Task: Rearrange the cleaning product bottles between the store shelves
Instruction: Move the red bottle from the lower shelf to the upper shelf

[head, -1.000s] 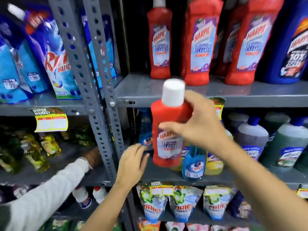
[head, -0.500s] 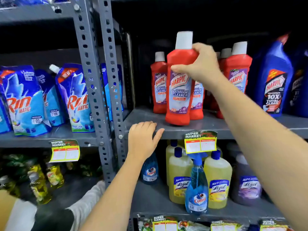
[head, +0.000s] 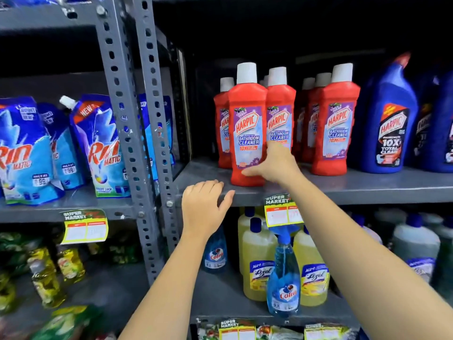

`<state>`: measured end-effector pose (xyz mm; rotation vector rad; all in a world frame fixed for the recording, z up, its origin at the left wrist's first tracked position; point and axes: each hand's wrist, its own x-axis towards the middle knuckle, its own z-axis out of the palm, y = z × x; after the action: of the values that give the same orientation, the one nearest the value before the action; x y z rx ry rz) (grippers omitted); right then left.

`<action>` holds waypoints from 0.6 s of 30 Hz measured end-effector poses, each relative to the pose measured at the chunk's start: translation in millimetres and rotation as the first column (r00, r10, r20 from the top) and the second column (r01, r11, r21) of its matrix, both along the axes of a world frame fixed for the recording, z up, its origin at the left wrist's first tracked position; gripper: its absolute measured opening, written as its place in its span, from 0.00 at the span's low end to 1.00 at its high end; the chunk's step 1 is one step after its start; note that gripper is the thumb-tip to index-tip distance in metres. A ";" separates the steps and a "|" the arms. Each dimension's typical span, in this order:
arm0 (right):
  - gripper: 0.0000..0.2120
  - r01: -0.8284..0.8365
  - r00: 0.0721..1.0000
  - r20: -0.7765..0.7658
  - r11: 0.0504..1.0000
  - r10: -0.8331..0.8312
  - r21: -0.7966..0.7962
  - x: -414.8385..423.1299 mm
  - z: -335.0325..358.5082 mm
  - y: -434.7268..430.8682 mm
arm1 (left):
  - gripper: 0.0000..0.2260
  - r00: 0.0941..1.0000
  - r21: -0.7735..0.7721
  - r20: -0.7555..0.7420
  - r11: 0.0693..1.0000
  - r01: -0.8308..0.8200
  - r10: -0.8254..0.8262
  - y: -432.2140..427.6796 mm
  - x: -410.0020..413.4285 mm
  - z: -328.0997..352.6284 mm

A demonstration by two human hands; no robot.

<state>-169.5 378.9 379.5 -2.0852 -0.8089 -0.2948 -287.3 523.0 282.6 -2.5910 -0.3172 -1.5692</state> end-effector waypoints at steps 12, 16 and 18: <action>0.30 -0.015 1.000 -0.018 1.000 0.014 -0.018 5.2 -11.4 41.1 | 0.18 0.998 0.051 0.059 0.998 -0.036 0.033 4.8 5.6 -5.0; 0.30 -0.025 0.999 -0.038 1.000 0.024 -0.017 8.7 -11.1 46.7 | 0.19 0.998 0.046 0.061 0.998 -0.035 0.032 3.7 5.5 -5.3; 0.30 -0.024 0.999 -0.044 0.999 0.023 -0.025 10.0 -11.0 49.4 | 0.19 0.997 0.046 0.064 0.998 -0.036 0.033 3.6 5.1 -5.1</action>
<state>-159.5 428.3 368.5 -2.0972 -0.8144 -0.2258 -282.2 526.6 277.6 -2.4917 -0.3238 -1.6293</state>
